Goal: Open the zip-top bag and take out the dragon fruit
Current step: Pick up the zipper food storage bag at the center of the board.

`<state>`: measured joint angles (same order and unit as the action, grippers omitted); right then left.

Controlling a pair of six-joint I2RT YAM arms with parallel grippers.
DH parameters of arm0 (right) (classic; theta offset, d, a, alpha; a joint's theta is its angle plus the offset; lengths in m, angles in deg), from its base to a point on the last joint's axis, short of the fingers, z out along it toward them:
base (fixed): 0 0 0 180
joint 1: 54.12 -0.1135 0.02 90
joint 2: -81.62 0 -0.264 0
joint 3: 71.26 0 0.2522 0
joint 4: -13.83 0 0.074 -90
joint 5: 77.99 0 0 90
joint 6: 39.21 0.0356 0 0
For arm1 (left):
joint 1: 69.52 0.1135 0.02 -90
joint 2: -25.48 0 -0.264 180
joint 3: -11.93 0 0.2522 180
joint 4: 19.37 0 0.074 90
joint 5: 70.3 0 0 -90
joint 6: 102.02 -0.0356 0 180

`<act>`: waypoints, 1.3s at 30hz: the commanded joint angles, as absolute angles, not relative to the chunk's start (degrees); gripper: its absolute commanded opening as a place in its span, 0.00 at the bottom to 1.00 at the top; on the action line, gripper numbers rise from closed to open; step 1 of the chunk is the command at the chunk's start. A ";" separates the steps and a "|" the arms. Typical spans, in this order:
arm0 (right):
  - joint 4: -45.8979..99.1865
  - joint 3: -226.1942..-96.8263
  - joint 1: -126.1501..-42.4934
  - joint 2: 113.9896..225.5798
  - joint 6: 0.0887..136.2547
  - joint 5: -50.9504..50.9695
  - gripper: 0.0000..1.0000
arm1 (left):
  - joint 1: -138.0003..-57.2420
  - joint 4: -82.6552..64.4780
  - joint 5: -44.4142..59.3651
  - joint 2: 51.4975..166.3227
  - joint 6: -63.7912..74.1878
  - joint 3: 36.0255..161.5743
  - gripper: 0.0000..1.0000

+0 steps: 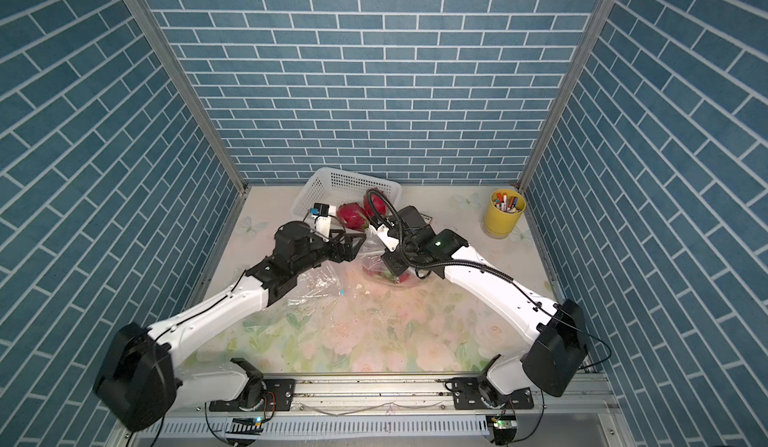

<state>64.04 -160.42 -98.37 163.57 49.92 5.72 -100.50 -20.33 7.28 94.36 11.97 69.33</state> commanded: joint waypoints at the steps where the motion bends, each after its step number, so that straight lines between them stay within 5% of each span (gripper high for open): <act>1: 61.75 -162.16 -94.42 160.92 55.89 -2.22 0.01 | -98.58 -28.15 11.96 87.70 11.63 63.83 1.00; 6: 60.10 -162.36 -89.53 160.98 62.27 -5.23 0.01 | -97.74 -36.02 6.03 82.17 9.57 58.30 1.00; 12: 57.23 -162.32 -87.48 159.88 66.13 -10.71 0.00 | -97.81 -46.10 -2.97 88.38 9.84 57.19 1.00; 20: 57.21 -162.69 -85.64 156.57 68.10 -12.69 0.00 | -97.81 -52.13 -12.91 100.16 9.06 63.27 0.78; 28: 58.36 -163.08 -85.37 156.70 68.01 -13.19 0.00 | -97.93 -57.55 -17.47 104.47 12.46 67.18 0.74; 33: 58.03 -162.70 -85.36 156.94 68.01 -13.24 0.00 | -97.93 -58.03 -19.23 108.62 12.92 68.79 0.50; 36: 58.18 -162.62 -85.32 157.16 67.88 -12.87 0.00 | -97.96 -58.57 -21.23 111.04 14.25 69.87 0.19; 39: 58.54 -162.43 -85.32 157.12 67.68 -12.48 0.00 | -97.92 -59.59 -21.52 111.69 15.33 69.91 0.04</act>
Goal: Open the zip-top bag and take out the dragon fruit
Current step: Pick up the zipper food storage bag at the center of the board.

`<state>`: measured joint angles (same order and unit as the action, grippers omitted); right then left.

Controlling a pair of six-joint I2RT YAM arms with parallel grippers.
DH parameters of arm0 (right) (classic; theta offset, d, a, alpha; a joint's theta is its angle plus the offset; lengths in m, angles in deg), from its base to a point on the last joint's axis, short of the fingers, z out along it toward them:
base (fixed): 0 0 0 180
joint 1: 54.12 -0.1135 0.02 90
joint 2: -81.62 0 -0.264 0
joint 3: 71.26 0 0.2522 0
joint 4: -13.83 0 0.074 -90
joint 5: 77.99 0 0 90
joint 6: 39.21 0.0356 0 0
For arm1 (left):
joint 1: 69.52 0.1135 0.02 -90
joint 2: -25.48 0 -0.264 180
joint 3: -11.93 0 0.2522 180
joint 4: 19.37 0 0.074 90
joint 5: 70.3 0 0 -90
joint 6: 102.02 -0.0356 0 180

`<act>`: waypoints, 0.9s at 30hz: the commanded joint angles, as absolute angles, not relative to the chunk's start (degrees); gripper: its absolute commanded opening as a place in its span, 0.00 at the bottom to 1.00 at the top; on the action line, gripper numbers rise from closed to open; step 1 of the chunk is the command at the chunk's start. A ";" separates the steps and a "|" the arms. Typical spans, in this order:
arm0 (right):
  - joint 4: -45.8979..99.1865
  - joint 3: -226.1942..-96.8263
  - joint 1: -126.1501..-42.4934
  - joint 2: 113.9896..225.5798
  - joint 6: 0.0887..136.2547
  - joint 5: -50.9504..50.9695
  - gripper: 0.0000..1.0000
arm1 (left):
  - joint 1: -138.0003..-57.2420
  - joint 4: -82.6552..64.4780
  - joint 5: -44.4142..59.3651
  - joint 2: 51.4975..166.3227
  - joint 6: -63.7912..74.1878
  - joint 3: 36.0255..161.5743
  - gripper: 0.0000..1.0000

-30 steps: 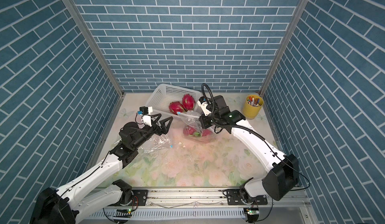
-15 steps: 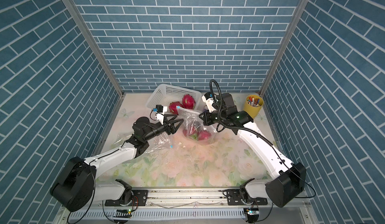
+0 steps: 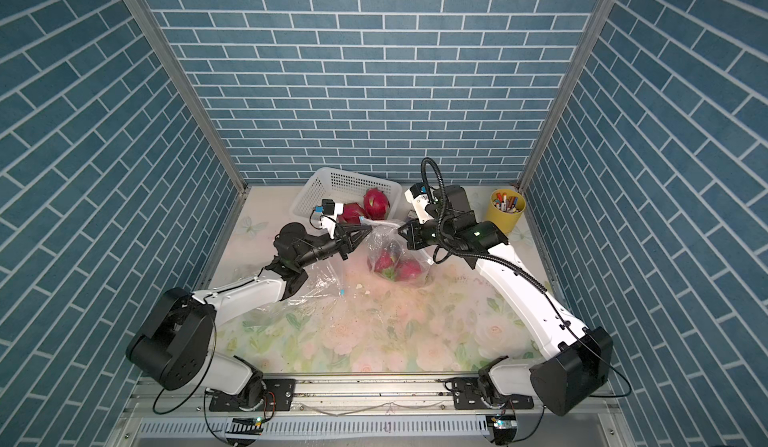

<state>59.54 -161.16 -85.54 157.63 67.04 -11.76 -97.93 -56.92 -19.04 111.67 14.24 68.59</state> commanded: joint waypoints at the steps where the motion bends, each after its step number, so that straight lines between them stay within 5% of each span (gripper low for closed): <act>1: 58.78 -162.35 -85.32 157.12 67.57 -12.13 0.00 | -97.92 -59.33 -21.24 111.45 15.25 69.90 0.00; 3: 59.37 -162.59 -85.23 157.12 67.08 -11.69 0.03 | -97.94 -58.32 -20.14 110.64 14.95 69.90 0.00; 8: 64.54 -166.61 -85.32 157.20 61.74 -9.75 0.49 | -98.40 -55.93 -19.20 106.91 15.84 69.74 0.00; 11: 68.12 -170.59 -85.75 157.79 57.83 -9.00 0.59 | -99.36 -52.77 -17.72 103.56 14.21 69.47 0.00; 18: 71.60 -179.34 -93.10 161.84 49.21 -3.30 0.61 | -100.46 -47.30 -15.57 99.67 12.25 69.99 0.00; 27: 72.36 -184.41 -95.48 169.03 43.70 -6.80 0.46 | -101.29 -45.88 -15.22 99.32 12.15 69.65 0.01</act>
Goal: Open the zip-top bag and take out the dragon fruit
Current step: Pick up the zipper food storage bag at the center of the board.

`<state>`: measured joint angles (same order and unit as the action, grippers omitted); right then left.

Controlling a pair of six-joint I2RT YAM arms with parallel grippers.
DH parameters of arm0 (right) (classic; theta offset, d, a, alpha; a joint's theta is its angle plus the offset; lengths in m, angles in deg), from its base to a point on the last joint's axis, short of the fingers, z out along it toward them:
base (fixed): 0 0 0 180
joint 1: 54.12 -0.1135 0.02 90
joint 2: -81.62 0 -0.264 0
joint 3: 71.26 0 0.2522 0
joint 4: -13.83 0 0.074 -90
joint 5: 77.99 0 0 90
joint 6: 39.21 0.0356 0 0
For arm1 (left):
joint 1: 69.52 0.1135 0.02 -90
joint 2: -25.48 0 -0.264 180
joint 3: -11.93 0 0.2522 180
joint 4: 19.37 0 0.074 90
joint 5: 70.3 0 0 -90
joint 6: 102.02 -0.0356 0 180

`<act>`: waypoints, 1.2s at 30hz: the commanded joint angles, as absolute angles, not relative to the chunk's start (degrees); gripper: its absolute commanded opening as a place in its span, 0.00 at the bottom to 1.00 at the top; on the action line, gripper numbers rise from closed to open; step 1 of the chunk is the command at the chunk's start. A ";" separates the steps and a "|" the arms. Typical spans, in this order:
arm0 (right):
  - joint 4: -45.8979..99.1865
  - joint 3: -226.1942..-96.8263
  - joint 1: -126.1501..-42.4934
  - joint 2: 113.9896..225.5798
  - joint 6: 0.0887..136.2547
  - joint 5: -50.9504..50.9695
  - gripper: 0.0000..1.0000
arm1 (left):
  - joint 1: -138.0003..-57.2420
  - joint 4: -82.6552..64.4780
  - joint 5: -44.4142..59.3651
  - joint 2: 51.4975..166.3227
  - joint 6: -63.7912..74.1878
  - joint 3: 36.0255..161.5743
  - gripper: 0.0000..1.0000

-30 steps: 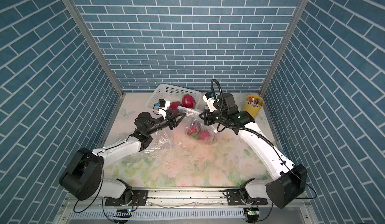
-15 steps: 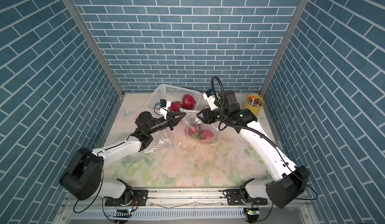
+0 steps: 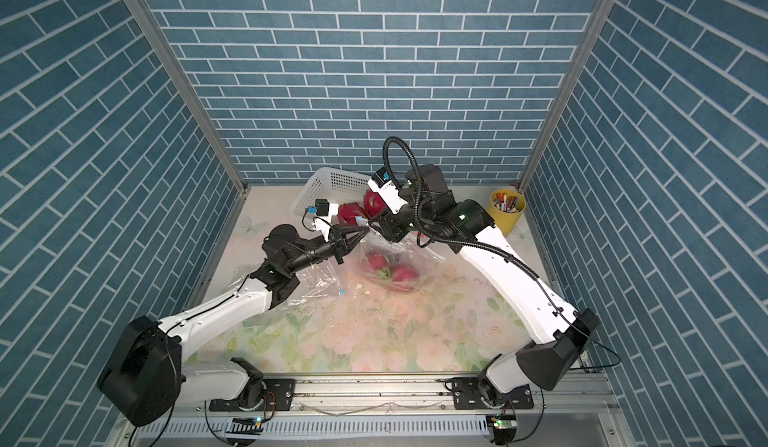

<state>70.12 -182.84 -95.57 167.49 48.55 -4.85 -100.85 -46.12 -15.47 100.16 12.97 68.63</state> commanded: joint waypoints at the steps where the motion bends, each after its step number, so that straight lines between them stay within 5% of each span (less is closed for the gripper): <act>1: 72.44 -184.60 -95.58 169.76 43.52 -7.66 0.43 | -101.29 -45.65 -14.98 99.10 11.99 69.56 0.01; 7: 72.57 -184.86 -95.60 172.20 43.49 -9.18 0.32 | -101.28 -44.83 -14.02 97.68 11.03 68.95 0.01; 12: 72.24 -184.93 -95.60 172.85 44.19 -10.31 0.09 | -101.26 -44.24 -13.34 97.15 10.52 68.76 0.07; 16: 72.17 -184.79 -95.60 172.11 44.13 -9.88 0.00 | -101.18 -41.48 -10.79 95.44 8.74 68.86 0.49; 19: 72.19 -184.71 -95.47 170.40 43.21 -9.62 0.00 | -100.50 -40.24 -7.94 92.43 6.77 67.77 0.69; 26: 72.44 -185.33 -94.86 166.07 41.32 -13.32 0.00 | -94.63 -48.51 -10.38 86.60 8.95 63.55 0.77; 36: 72.31 -184.71 -94.09 163.45 41.03 -18.11 0.00 | -92.54 -57.84 -23.81 90.93 12.59 66.33 0.71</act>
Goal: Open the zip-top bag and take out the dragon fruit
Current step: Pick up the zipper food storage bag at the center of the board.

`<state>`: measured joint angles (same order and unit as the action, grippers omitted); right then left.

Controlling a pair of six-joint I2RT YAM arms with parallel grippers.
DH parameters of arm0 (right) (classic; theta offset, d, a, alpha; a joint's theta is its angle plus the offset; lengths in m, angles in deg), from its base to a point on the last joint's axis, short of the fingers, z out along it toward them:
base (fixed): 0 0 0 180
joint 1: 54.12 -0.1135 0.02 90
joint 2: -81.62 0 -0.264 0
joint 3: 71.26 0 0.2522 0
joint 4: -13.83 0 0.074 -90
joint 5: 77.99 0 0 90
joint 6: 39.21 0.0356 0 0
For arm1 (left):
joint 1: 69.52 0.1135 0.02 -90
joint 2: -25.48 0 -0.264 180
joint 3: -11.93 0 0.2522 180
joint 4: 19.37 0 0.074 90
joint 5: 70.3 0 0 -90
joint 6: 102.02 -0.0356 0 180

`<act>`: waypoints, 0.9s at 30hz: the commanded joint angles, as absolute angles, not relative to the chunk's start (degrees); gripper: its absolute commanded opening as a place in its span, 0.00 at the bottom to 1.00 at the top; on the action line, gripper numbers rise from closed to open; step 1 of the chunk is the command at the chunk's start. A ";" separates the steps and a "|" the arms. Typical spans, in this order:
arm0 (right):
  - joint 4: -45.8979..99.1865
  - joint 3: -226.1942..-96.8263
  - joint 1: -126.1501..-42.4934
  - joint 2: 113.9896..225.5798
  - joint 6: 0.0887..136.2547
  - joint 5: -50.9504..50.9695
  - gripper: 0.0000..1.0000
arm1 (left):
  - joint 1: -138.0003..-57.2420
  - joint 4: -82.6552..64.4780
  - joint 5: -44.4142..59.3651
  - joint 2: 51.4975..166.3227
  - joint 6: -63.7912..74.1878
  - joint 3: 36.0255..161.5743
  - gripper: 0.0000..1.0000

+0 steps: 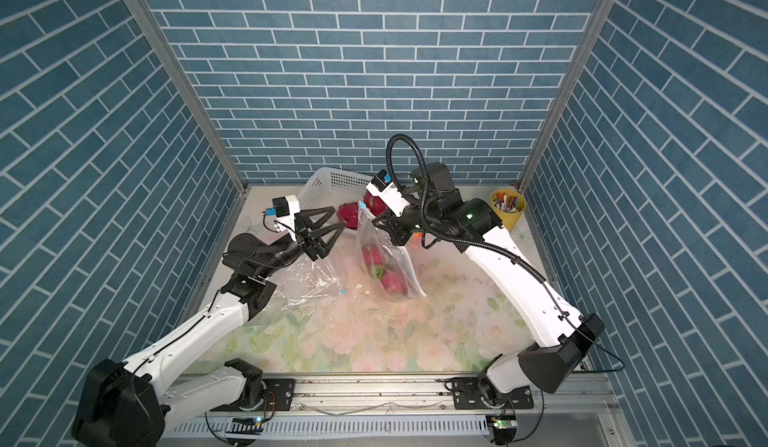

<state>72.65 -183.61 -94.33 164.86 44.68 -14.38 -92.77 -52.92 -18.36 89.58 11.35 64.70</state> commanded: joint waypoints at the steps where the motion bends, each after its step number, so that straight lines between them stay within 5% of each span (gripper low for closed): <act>1: 72.29 -184.50 -93.98 163.37 40.95 -19.28 0.00 | -92.51 -58.61 -25.04 91.87 12.74 66.75 0.69; 12: 73.96 -183.43 -92.17 163.84 39.10 -24.80 0.00 | -92.91 -66.53 -39.12 102.08 19.73 72.40 0.65; 18: 74.14 -184.03 -91.91 164.68 39.19 -26.11 0.00 | -93.44 -67.46 -39.21 103.62 19.76 73.53 0.30; 27: 75.24 -184.70 -91.65 166.07 39.10 -26.07 0.00 | -94.13 -66.47 -40.31 106.01 19.71 77.17 0.41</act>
